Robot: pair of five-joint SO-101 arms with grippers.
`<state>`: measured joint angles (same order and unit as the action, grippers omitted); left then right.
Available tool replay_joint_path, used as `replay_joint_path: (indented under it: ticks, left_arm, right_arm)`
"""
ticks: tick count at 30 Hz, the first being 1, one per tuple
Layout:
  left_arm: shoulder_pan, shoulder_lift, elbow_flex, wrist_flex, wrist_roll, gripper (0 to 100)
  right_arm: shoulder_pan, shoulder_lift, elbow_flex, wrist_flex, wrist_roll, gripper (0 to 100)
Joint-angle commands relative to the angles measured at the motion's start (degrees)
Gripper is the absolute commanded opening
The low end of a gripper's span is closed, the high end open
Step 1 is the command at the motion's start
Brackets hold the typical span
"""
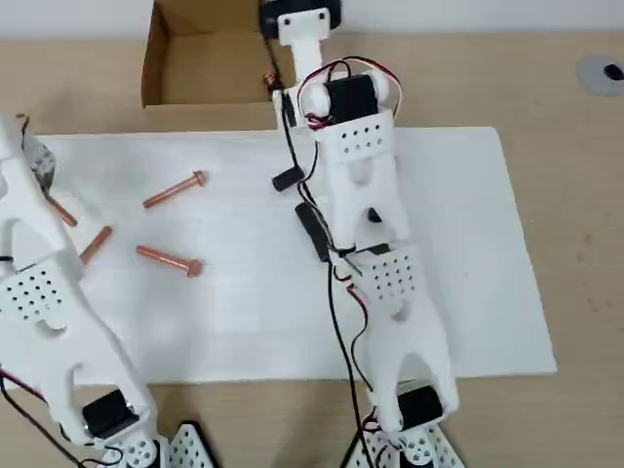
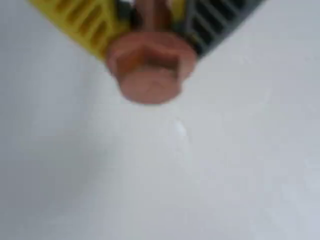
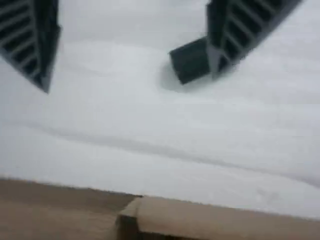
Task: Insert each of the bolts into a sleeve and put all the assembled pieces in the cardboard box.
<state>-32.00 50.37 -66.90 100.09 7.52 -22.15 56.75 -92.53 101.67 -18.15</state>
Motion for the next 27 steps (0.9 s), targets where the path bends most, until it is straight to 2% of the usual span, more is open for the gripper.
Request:
replay_joint_path:
  ticks: [1,9,15,22,27]
  left_arm:
    - [2.3,-11.2,3.2,0.5,-6.9,1]
    - [4.0,-32.6,19.3,0.4,-15.2,1]
    - [4.1,-48.0,28.6,0.3,-15.4,1]
    - [6.5,-62.3,43.9,-4.9,-14.7,1]
    - [9.8,-77.1,62.9,-15.6,-11.7,1]
  right_arm:
    - [0.8,-5.5,0.9,0.9,-5.9,24.6]
    - [-2.9,-13.0,18.4,0.9,-12.2,24.6]
    - [-5.2,-22.5,36.4,0.9,-12.0,24.6]
    - [-4.8,-27.2,51.7,0.8,-2.0,24.6]
    - [-3.9,-27.1,56.3,0.8,1.6,24.6]
